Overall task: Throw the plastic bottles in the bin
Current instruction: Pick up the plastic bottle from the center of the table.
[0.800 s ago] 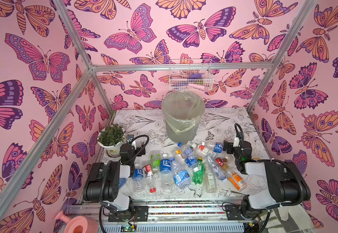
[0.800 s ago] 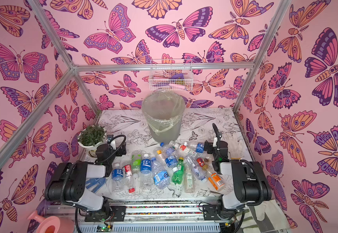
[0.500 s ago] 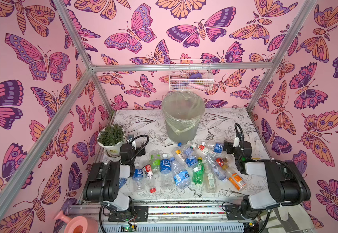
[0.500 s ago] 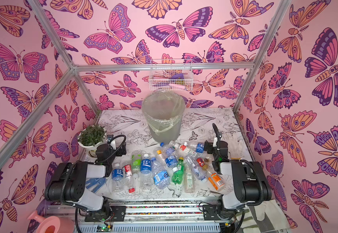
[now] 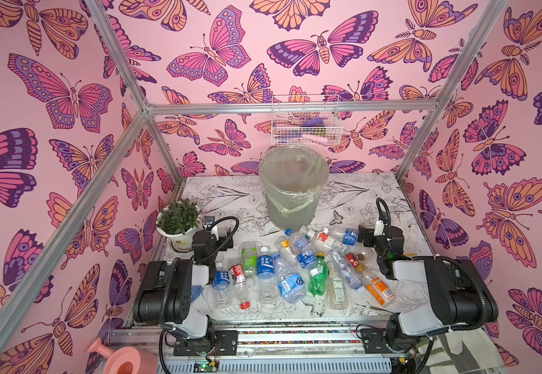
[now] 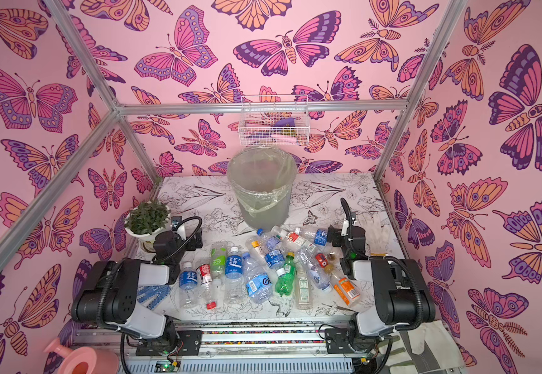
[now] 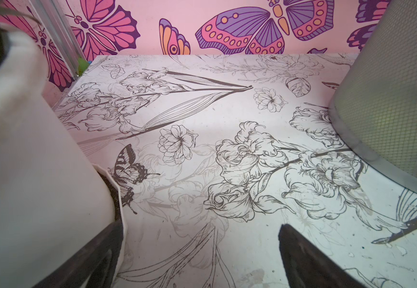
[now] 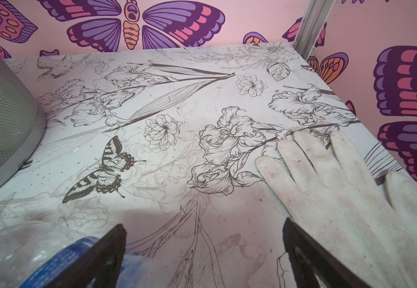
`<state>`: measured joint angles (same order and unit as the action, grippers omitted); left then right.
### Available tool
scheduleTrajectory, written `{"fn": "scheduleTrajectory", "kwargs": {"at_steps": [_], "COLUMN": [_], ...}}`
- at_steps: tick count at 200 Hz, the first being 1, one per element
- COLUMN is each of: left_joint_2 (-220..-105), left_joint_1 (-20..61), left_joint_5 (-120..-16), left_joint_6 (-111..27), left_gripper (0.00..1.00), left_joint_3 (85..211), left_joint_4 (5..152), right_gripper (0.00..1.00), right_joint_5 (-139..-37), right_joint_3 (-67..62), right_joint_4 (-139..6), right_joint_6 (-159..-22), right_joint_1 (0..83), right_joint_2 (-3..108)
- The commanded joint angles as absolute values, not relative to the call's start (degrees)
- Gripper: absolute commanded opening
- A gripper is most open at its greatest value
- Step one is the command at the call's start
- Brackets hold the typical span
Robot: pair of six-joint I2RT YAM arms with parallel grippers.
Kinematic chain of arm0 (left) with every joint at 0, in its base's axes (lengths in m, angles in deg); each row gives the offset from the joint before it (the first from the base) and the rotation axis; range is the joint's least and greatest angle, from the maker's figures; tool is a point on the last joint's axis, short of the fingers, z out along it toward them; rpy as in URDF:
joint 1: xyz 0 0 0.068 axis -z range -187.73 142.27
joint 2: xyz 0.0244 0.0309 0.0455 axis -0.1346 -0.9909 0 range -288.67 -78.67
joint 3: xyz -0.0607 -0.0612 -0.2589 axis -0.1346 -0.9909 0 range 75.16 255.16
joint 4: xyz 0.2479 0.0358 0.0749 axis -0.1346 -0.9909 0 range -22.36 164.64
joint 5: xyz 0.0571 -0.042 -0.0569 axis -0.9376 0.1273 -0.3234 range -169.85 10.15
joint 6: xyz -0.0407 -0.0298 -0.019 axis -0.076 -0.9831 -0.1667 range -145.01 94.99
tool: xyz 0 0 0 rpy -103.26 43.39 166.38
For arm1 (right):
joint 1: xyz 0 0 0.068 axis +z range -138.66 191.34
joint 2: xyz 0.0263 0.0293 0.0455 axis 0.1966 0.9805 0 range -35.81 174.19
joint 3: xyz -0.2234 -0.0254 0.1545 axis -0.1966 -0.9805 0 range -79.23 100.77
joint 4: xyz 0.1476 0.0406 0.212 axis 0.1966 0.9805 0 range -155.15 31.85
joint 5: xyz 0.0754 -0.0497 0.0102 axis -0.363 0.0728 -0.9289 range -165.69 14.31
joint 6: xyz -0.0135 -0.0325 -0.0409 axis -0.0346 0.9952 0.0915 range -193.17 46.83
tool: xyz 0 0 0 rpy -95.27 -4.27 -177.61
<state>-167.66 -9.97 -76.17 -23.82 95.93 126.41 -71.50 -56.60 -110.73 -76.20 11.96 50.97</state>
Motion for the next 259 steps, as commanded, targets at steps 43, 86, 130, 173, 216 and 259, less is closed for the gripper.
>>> {"fn": "scheduleTrajectory", "kwargs": {"at_steps": [43,86,130,173,216,259], "left_joint_2": [-167.43,-167.44,-167.44,-167.39,-167.27,-162.83], "left_joint_1": [-10.02,-10.02,-10.04,-10.02,-10.11,-8.62], "left_joint_5": [-75.39,-75.46,-76.25,-76.25,-76.34,-86.09], "left_joint_6": [-23.80,-23.95,-24.20,-24.22,-24.32,-26.14], "left_gripper": [0.99,0.99,0.99,0.99,0.99,0.99], "left_joint_3": [96.25,96.25,96.34,96.34,96.54,99.32], "left_joint_4": [126.91,126.87,126.62,126.65,126.05,116.91], "right_gripper": [0.99,0.99,0.99,0.99,0.99,0.99], "right_joint_5": [-72.26,-72.19,-72.29,-72.27,-70.96,-65.81], "right_joint_3": [-55.94,-55.94,-55.94,-55.94,-55.92,-58.92], "right_joint_4": [-110.83,-110.99,-110.90,-110.95,-111.08,-111.47], "right_joint_6": [-75.89,-75.89,-75.89,-75.93,-76.50,-78.35], "right_joint_1": [11.90,11.88,11.95,11.90,11.82,11.83], "right_joint_2": [50.41,50.41,50.41,50.37,50.52,43.11]}}
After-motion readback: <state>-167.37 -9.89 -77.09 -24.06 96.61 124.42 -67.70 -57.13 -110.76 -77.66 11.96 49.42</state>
